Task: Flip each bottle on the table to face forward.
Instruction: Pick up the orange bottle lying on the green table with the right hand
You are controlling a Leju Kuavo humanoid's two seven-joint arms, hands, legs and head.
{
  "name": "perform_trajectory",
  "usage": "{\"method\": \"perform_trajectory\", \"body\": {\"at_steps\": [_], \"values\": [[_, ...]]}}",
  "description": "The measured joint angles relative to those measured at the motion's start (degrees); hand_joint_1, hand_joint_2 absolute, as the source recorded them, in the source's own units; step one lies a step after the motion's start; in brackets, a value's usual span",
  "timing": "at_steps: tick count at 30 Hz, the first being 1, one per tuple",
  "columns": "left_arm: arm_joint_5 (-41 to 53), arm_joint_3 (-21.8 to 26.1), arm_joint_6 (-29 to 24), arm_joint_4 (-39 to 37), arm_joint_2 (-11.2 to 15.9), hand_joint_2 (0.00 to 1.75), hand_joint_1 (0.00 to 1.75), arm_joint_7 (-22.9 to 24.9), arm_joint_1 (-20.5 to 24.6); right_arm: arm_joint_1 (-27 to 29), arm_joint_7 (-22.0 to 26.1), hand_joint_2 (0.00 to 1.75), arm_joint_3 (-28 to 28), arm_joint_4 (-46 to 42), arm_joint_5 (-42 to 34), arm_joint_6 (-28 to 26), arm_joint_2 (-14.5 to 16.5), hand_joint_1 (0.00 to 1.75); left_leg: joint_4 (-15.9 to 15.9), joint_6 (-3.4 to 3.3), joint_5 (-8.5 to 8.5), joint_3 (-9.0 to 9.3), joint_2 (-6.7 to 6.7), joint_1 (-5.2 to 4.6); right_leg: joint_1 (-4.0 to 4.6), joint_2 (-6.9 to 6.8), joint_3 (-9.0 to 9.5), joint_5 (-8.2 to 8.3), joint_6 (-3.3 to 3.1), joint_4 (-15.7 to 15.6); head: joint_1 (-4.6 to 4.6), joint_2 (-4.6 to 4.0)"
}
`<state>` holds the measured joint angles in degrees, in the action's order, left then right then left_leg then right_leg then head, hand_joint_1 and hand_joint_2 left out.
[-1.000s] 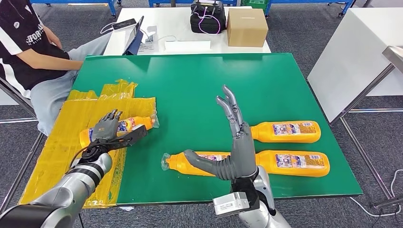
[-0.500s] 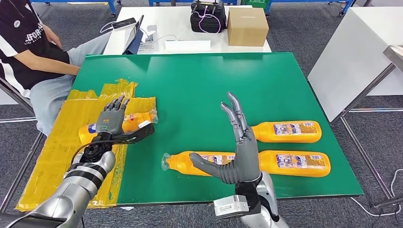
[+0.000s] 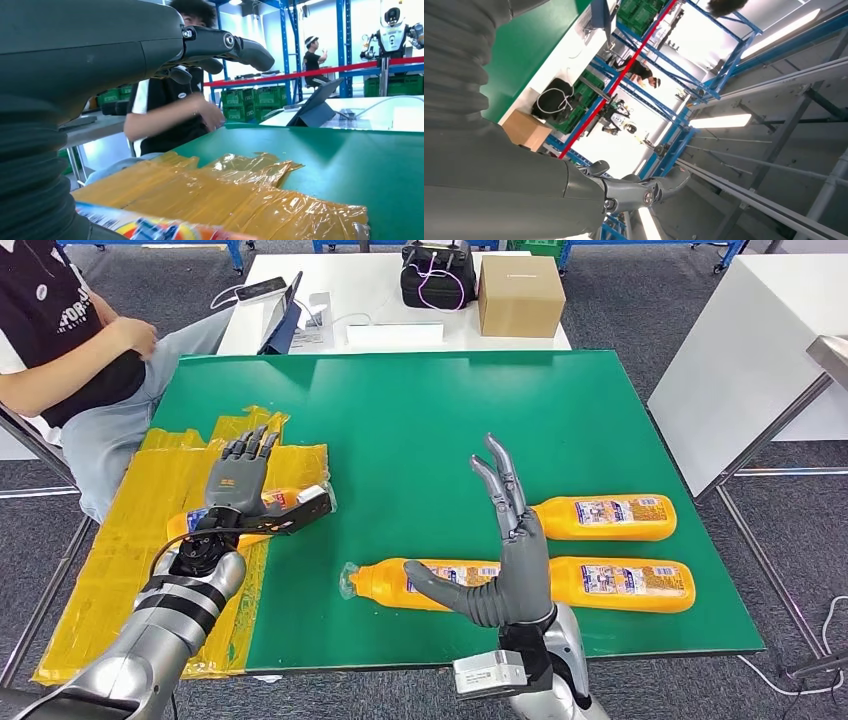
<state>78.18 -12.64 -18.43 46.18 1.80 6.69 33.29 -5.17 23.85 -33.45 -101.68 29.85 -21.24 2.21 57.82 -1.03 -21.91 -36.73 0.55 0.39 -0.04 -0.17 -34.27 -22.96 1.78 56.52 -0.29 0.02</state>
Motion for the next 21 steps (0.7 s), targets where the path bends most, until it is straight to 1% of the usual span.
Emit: {"method": "perform_trajectory", "body": {"at_steps": [2, 4, 6, 8, 10, 12, 14, 17, 21], "values": [[-1.0, -0.1, 0.2, 0.1, 0.0, 1.75, 0.0, -0.5, 0.0, 0.1, -0.6, 1.75, 0.1, 0.0, 0.9, -0.3, 0.0, 0.0, 0.0, 0.0, 0.0, 0.0, 0.0, 0.0, 0.0, 0.0, 0.0, 0.0, 0.0, 0.0, -0.01, 0.0], [-6.3, 0.1, 1.6, 1.0, -0.1, 1.75, 0.0, -3.6, -0.6, 0.2, -2.7, 1.75, 0.3, 0.0, 3.7, -0.9, 0.0, 0.0, 0.0, 0.0, 0.0, 0.0, 0.0, 0.0, 0.0, 0.0, 0.0, 0.0, 0.0, 0.0, -0.01, 0.0], [-17.8, 0.6, 5.1, 4.0, -0.4, 1.75, 0.0, -9.7, -2.6, 0.4, -5.9, 1.75, 0.5, 0.1, 8.1, -1.0, -0.4, 0.0, 0.0, 0.0, -0.01, 0.0, -0.01, -0.02, -0.01, 0.01, 0.01, 0.0, 0.0, 0.0, -0.02, 0.0], [-32.1, 1.4, 9.6, 9.3, -1.0, 1.75, 0.0, -16.1, -6.3, 0.5, -9.2, 1.75, 0.8, 0.5, 13.1, -0.4, -1.5, 0.0, 0.0, -0.01, -0.04, 0.0, -0.04, -0.06, -0.02, 0.01, 0.0, -0.01, 0.01, 0.0, -0.01, 0.0], [-43.1, 1.8, 12.8, 15.7, -1.6, 1.75, 0.0, -19.7, -11.2, 0.7, -11.8, 1.75, 1.1, 1.1, 17.7, 0.1, -3.1, 0.0, 0.0, -0.03, -0.08, -0.01, -0.05, -0.1, -0.04, 0.02, -0.02, -0.03, 0.02, 0.0, 0.0, 0.0], [-48.8, 1.8, 14.4, 21.3, -2.1, 1.75, 0.0, -20.8, -15.9, 1.1, -13.5, 1.75, 1.5, 1.7, 20.8, 0.7, -4.7, 0.0, 0.0, -0.07, -0.12, -0.04, -0.05, -0.11, -0.05, 0.02, -0.06, -0.04, 0.03, 0.0, 0.0, 0.0], [-51.0, 1.8, 15.0, 25.3, -2.3, 1.75, 0.0, -21.2, -19.3, 1.3, -14.6, 1.75, 1.7, 2.2, 22.3, 1.3, -6.0, 0.0, 0.0, -0.09, -0.13, -0.12, -0.03, -0.12, -0.05, 0.02, -0.15, -0.05, 0.04, 0.0, -0.01, 0.0], [-54.1, 1.8, 15.9, 29.4, -2.5, 1.75, 0.0, -21.9, -22.3, 1.5, -17.1, 1.75, 1.7, 2.9, 25.2, 4.2, -7.9, 0.0, 0.0, -0.09, -0.12, -0.18, -0.01, -0.11, -0.04, 0.01, -0.19, -0.04, 0.03, -0.1, -0.02, 0.0], [-58.6, 1.7, 17.3, 33.9, -3.3, 1.75, 0.0, -22.7, -25.5, 1.6, -20.3, 1.75, 1.6, 4.9, 28.6, 8.8, -11.4, 0.0, 0.0, -0.09, -0.1, -0.18, -0.02, -0.1, -0.03, 0.01, -0.18, -0.03, 0.04, 0.0, -0.02, 0.0]]}}
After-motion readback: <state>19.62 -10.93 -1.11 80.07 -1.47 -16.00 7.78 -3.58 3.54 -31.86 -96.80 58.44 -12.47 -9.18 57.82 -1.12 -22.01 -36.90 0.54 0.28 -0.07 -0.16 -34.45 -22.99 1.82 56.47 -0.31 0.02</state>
